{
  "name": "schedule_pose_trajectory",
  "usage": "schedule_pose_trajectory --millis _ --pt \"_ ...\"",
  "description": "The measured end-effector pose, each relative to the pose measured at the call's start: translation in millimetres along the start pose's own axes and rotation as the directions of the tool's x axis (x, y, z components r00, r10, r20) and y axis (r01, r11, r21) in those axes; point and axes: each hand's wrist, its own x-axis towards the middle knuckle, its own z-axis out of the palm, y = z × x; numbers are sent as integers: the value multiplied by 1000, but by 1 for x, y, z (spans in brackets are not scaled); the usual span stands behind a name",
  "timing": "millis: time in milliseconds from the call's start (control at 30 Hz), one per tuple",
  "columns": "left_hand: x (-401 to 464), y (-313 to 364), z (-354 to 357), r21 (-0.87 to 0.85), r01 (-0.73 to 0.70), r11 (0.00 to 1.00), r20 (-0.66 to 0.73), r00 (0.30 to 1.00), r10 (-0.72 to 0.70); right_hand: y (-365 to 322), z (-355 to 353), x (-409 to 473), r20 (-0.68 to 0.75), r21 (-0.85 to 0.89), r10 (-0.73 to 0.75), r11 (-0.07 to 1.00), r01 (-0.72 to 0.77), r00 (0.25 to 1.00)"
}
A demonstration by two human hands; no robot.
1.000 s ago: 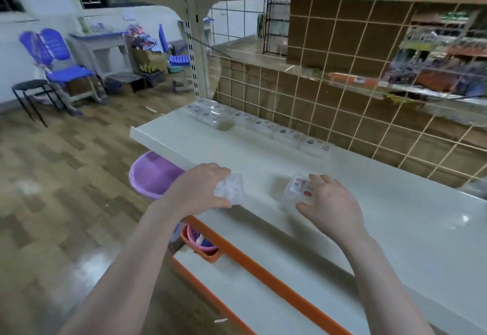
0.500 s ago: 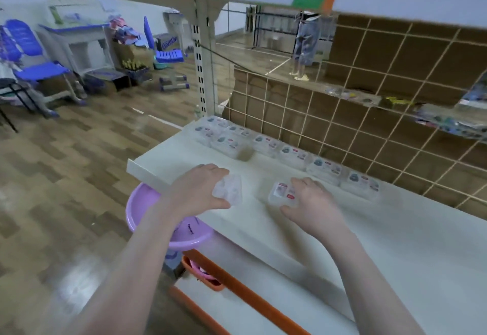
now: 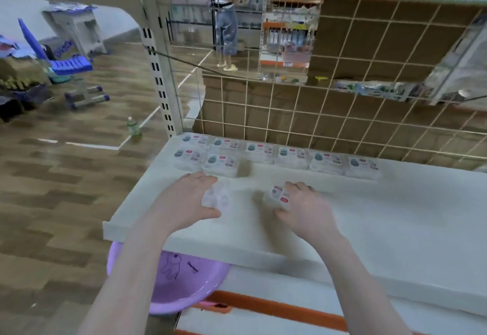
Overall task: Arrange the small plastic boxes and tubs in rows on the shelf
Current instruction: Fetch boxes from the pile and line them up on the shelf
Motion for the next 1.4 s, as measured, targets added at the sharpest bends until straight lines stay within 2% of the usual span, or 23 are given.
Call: schedule_pose_trajectory --millis 133,233,300,500,667,767,967,1100,1267,1400 --pt "2 -4 3 -25 -26 999 12 1000 26 -2 -2 -1 45 -35 6 999 -4 999" --pt "2 -3 3 -56 -20 998 20 1000 21 9 -16 1 186 144 -66 989 39 980" --pt "1 -3 2 -60 -14 998 16 1000 15 19 -30 4 258 253 -182 961 115 949" --pt "-1 -4 0 -90 23 996 2 1000 -23 34 -64 31 452 172 -452 890 423 768" --pt "-5 -4 1 -92 49 995 -11 999 -50 23 -65 49 636 77 -505 793 604 583" --pt "-8 -5 1 -109 74 991 -21 997 -77 18 -63 56 687 54 -496 764 643 531" --pt "-13 -8 4 -110 124 986 -30 991 -128 21 -59 59 655 117 -531 774 622 538" --pt "-13 -8 6 -104 138 985 -32 989 -142 23 -57 59 606 126 -555 774 620 570" --pt "-9 -5 7 -116 142 983 -44 988 -148 26 -50 50 501 95 -481 857 507 719" --pt "-7 -3 8 -129 141 982 -54 987 -148 28 -43 40 431 18 -325 936 353 841"
